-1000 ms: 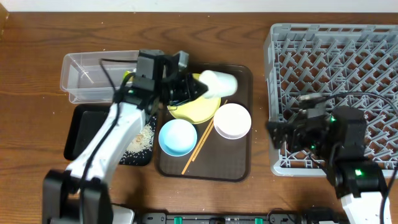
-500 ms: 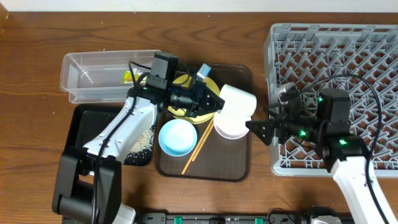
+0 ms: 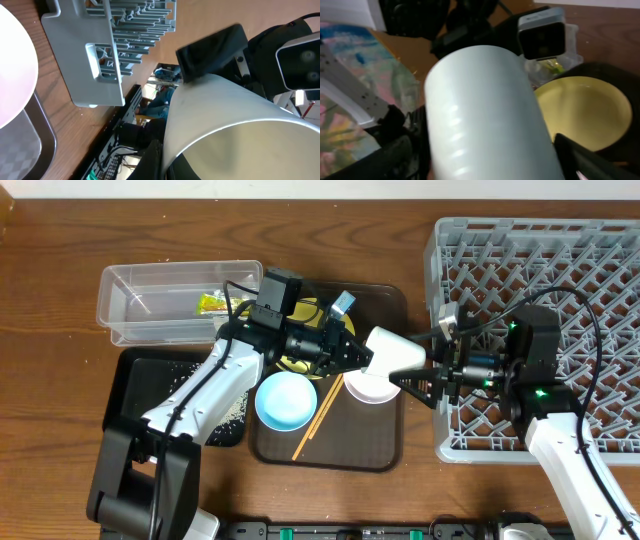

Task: Sort waste into correct bins and load items into the dishwasher rack
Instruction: 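Hand the white cup from the left gripper to the right gripper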

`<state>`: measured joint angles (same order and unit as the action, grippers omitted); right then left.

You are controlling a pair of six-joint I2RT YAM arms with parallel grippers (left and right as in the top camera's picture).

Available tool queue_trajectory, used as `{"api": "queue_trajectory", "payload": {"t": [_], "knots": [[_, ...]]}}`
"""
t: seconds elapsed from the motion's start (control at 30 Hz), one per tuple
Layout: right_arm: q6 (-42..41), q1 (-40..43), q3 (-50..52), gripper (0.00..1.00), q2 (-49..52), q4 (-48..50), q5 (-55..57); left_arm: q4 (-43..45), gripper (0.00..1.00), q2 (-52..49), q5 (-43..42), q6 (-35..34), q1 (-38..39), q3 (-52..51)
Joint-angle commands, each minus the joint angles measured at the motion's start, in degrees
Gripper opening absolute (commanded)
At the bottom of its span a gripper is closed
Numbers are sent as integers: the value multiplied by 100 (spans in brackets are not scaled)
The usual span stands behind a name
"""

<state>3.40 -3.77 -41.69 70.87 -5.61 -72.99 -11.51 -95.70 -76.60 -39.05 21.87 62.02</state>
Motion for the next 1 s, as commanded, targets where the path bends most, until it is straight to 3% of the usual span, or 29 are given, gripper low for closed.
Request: {"api": "queue_trajectory", "payload": {"t": [0.0,0.2,0.5,0.67,0.77,0.97], "knots": [[33,33,15,81,7,7,-310,52,6,17,-164,-74,-4,72],[33,33,15,72,7,4,-203,313,6,17,-262,-306,-4,72],[33,37,15,67,7,26,-181,459,6,17,-358,-437,-4,72],[33,39,15,67,7,28,-72,457,6,17,-358,-437,-4,72],[33,39,15,73,7,55,-50,457,6,17,-358,-435,-4,72],[28,39,15,73,7,245,-52,457,6,17,-358,-437,-4,72]]}}
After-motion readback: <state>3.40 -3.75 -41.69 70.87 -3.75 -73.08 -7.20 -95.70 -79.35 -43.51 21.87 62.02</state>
